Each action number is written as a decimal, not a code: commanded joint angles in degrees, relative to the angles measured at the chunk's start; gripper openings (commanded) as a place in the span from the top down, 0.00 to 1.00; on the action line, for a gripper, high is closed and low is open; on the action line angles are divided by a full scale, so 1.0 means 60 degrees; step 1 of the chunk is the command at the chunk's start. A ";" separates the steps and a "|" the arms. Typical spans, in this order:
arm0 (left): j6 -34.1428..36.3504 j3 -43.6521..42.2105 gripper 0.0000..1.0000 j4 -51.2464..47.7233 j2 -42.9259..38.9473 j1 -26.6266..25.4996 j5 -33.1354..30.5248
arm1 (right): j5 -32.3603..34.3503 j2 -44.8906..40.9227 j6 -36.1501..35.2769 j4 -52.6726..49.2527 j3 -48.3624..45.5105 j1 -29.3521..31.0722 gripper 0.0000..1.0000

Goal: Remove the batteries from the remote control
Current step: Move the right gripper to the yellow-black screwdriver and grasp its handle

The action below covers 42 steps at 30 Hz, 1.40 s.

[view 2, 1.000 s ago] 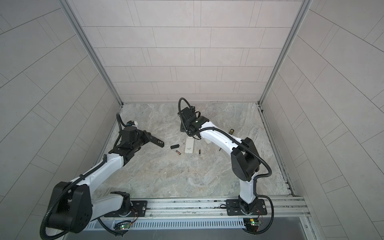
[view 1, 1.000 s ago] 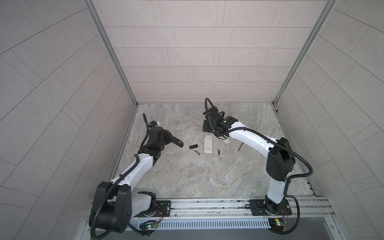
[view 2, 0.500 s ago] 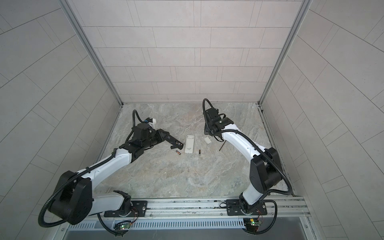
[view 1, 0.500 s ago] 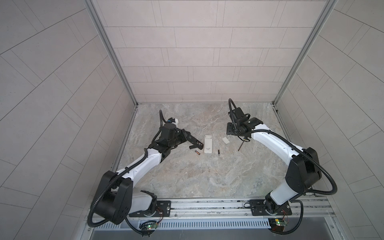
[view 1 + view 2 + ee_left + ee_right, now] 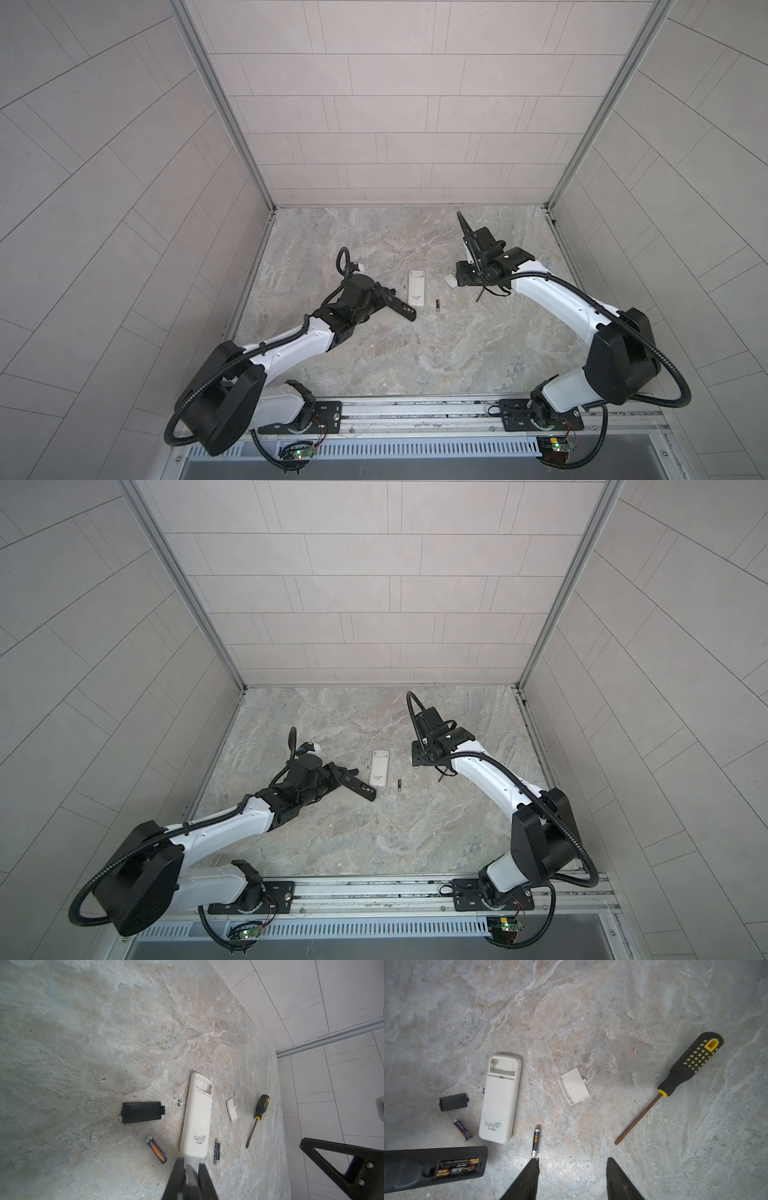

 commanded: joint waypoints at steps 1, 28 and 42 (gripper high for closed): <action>-0.0691 -0.0329 1.00 0.0653 -0.0331 -0.0427 -0.1195 | -0.0341 -0.0397 -0.0193 0.0119 -0.0102 -0.0045 0.46; -0.2252 -0.1836 0.39 -0.0626 -0.1580 -0.0867 -0.2709 | 0.1003 -0.0568 0.1245 0.0031 -0.1019 -0.1172 0.27; -0.2314 -0.0857 0.00 -0.4321 -0.3087 -0.0873 -0.3834 | 0.2095 0.1830 0.1833 -0.0704 0.0554 -0.2967 0.34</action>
